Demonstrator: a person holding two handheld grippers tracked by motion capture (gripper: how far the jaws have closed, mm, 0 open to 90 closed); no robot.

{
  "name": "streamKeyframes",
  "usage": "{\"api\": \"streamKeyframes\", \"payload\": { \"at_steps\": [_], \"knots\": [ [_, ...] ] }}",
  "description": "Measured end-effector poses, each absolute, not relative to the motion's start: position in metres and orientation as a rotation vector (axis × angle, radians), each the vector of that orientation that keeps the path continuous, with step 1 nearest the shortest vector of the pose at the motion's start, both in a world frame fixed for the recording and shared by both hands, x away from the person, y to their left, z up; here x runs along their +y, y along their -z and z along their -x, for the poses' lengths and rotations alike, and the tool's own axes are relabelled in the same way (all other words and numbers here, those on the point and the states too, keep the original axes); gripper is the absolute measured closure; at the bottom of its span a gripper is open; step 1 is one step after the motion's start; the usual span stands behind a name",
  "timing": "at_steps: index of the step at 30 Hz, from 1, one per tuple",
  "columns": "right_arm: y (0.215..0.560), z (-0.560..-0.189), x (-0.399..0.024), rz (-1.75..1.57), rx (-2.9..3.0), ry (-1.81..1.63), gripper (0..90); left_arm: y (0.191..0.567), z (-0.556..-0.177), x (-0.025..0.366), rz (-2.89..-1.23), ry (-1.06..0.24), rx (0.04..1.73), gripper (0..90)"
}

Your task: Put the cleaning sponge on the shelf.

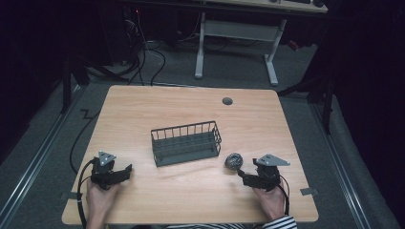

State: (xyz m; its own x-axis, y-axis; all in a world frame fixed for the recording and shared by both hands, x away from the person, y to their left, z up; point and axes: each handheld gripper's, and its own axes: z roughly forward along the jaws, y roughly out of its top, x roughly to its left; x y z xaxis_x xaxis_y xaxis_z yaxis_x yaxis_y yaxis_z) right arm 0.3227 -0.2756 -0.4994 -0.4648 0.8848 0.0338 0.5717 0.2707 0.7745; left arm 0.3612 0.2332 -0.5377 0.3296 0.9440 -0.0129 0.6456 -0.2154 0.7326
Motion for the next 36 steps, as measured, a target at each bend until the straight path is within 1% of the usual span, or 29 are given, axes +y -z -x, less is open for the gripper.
{"api": "streamKeyframes", "payload": {
  "at_steps": [4, 10, 12, 15, 20, 28, 36],
  "knots": [
    [0.498, -0.335, -0.260, -1.283, 2.191, -1.024, 19.6, 0.538, -0.361, 0.233, -1.952, -0.591, 1.395, 19.2],
    [0.508, -0.353, -0.252, -1.316, 2.231, -0.995, 18.6, 0.538, -0.361, 0.233, -1.952, -0.591, 1.396, 19.0],
    [0.511, -0.356, -0.251, -1.333, 2.240, -0.984, 21.6, 0.538, -0.361, 0.232, -1.951, -0.593, 1.397, 18.9],
    [0.514, -0.358, -0.252, -1.323, 2.239, -0.979, 30.2, 0.538, -0.361, 0.232, -1.950, -0.593, 1.398, 18.9],
    [0.511, -0.356, -0.254, -1.337, 2.217, -0.995, 34.8, 0.538, -0.361, 0.232, -1.950, -0.592, 1.397, 18.6],
    [0.492, -0.346, -0.261, -1.318, 2.192, -1.059, 36.0, 0.538, -0.361, 0.232, -1.950, -0.593, 1.397, 18.1],
    [0.464, -0.345, -0.256, -1.248, 2.207, -1.125, 37.1, 0.538, -0.361, 0.232, -1.951, -0.592, 1.396, 17.8]
  ]
}}
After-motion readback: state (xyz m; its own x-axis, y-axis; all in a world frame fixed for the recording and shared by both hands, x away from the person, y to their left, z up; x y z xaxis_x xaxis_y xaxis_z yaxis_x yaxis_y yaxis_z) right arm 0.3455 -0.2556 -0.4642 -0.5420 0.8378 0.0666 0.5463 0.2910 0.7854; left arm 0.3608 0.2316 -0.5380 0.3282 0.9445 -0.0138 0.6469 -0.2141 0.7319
